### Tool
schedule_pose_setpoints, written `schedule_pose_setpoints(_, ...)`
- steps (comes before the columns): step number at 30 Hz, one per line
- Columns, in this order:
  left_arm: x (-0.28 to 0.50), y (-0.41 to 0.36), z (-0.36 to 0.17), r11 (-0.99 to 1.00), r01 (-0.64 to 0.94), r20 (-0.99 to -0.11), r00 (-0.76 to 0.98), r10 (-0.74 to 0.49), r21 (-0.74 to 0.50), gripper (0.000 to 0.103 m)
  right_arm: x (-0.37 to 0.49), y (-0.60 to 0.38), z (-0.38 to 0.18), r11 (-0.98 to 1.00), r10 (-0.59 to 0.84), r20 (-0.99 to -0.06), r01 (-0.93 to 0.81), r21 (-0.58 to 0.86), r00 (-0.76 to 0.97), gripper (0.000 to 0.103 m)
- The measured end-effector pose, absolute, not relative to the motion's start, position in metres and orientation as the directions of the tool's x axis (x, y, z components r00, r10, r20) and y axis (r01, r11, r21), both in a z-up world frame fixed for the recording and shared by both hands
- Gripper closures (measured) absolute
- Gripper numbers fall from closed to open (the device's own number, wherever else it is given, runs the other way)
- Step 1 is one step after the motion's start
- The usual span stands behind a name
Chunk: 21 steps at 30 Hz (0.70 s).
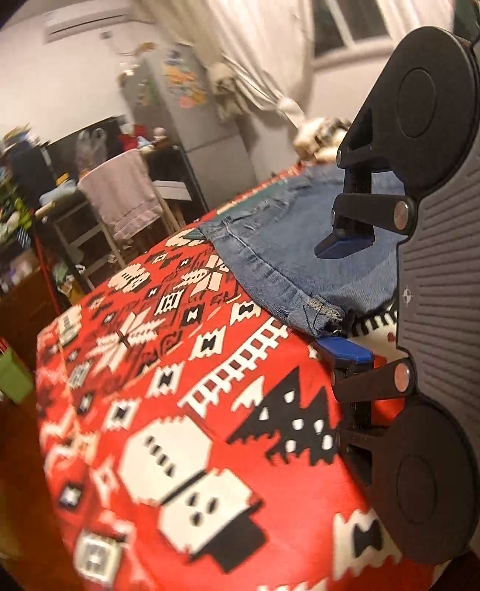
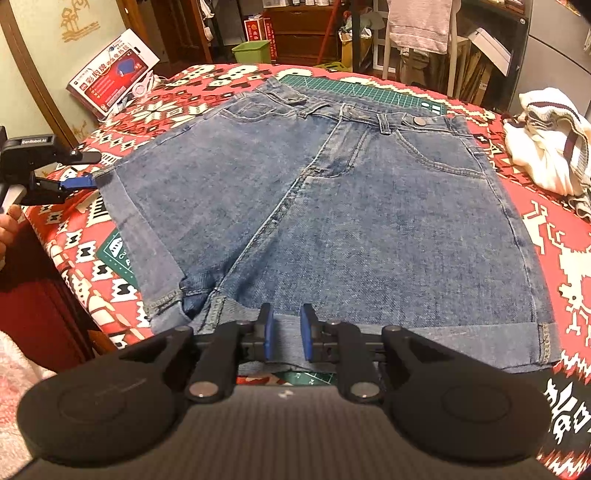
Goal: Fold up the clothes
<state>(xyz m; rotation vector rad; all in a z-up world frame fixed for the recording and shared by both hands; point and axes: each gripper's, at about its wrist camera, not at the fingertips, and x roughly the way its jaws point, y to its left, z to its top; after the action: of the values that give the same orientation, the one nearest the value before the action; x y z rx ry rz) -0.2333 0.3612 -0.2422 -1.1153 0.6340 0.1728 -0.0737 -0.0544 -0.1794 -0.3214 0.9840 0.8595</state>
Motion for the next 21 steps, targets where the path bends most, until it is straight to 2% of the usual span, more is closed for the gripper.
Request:
schedule_pose_setpoints(6, -0.2342, 0.3653, -0.2479, 0.363, -0.444, -0.524, 0.837, -0.160, -0.819, 0.059, -0.0715, -0.0560, -0.1805, 0.643, 0.490, -0.830, -0.753, 0.138, 0.266, 0.083)
schedule_pose_setpoints(9, -0.2291, 0.3650, -0.2512, 0.316, -0.428, -0.496, 0.849, -0.179, -0.847, 0.059, -0.0709, -0.0566, -0.1807, 0.644, 0.492, -0.829, -0.752, 0.141, 0.266, 0.083)
schedule_pose_setpoints(15, -0.2280, 0.3568, -0.2519, 0.320, -0.420, -0.497, 0.840, -0.218, -0.849, 0.059, -0.0703, -0.0574, -0.1819, 0.649, 0.494, -0.828, -0.746, 0.148, 0.266, 0.082)
schedule_pose_setpoints(19, -0.2312, 0.3624, -0.2489, 0.326, -0.452, -0.511, 0.852, -0.119, -0.830, 0.060, -0.0686, -0.0570, -0.1834, 0.649, 0.495, -0.828, -0.746, 0.150, 0.264, 0.082)
schedule_pose_setpoints(21, -0.2304, 0.3656, -0.2490, 0.315, -0.452, -0.504, 0.857, -0.107, -0.835, 0.064, -0.0685, -0.0570, -0.1833, 0.650, 0.495, -0.827, -0.745, 0.150, 0.265, 0.082)
